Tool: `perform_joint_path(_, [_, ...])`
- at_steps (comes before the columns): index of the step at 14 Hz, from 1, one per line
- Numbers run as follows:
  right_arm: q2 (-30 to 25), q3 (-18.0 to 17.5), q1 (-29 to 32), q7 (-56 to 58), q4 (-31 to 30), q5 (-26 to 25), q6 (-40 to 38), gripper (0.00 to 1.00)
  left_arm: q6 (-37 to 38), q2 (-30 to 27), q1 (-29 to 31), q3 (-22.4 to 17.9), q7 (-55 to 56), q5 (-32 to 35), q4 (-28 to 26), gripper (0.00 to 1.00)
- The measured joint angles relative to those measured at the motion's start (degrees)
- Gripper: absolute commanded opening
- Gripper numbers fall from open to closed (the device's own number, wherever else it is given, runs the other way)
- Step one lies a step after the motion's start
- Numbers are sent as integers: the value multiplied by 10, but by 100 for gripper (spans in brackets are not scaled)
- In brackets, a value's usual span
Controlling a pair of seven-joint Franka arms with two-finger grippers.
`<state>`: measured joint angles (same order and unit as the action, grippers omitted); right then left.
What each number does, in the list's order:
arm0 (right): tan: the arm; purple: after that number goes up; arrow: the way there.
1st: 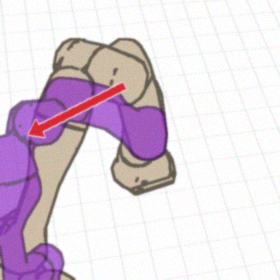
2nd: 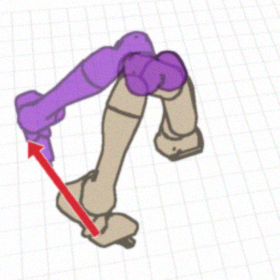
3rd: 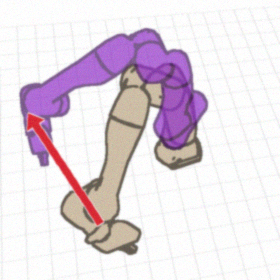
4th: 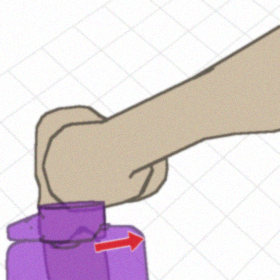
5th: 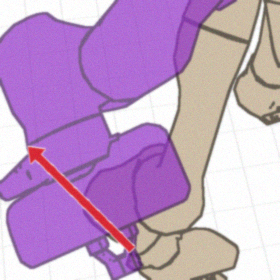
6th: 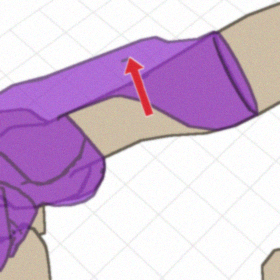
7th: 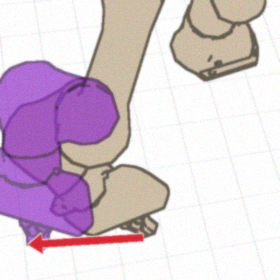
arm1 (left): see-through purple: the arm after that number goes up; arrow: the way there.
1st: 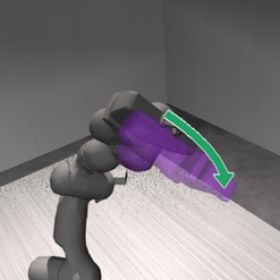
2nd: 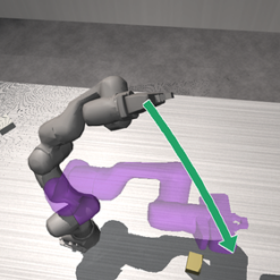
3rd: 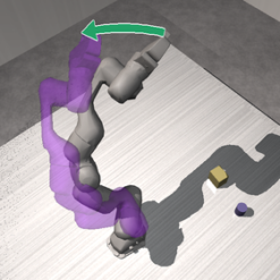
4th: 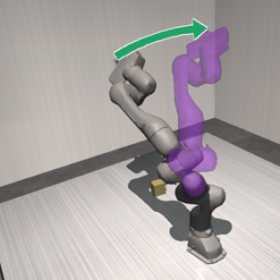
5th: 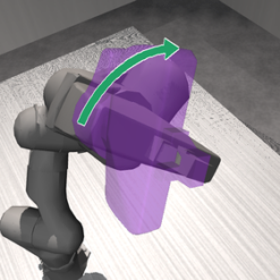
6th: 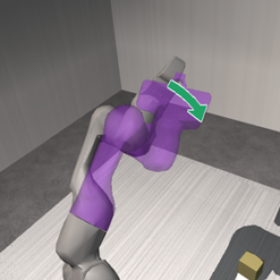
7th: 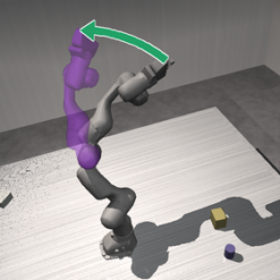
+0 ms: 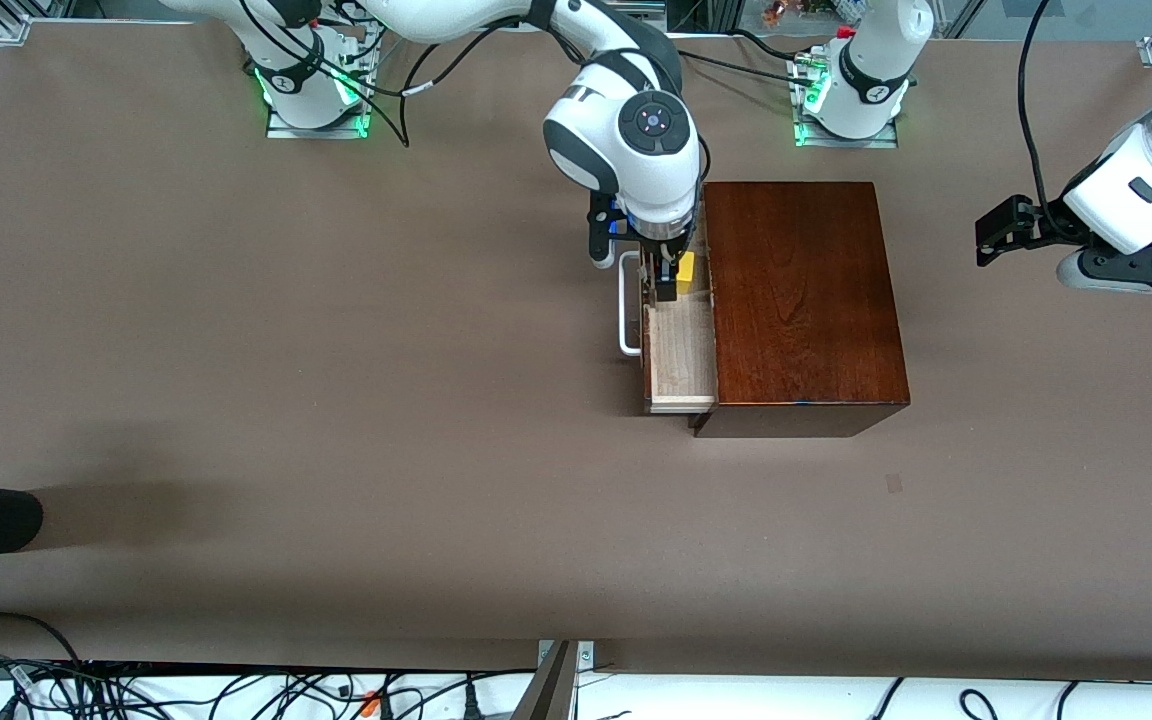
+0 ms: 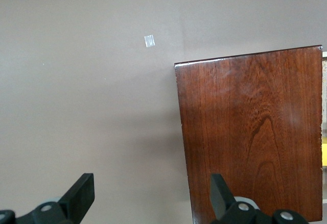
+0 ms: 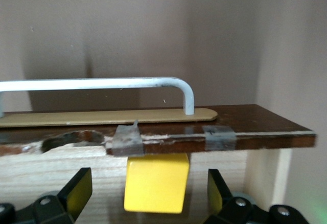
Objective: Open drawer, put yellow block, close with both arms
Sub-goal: 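Lower the cube into the drawer and open the right gripper, then retract the right gripper while the left gripper reaches the drawer front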
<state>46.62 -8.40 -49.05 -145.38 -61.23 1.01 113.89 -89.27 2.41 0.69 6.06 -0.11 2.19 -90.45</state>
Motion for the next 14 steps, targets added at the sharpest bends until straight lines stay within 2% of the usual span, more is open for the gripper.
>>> perform_joint_path(4, [-70,5,15,40,13,0,-89,100,5,0,0,12,0,0,0,100])
perform_joint_path(8, [-135,18,70,252,12,0,-254,100,50,0,-5,22,-1,-8,0,100])
perform_joint_path(10, [-175,66,89,399,-8,0,-303,100,60,3,-15,37,-1,-13,0,100])
perform_joint_path(14, [-303,200,96,706,-141,0,-315,100,59,21,-23,115,-1,-26,2,100])
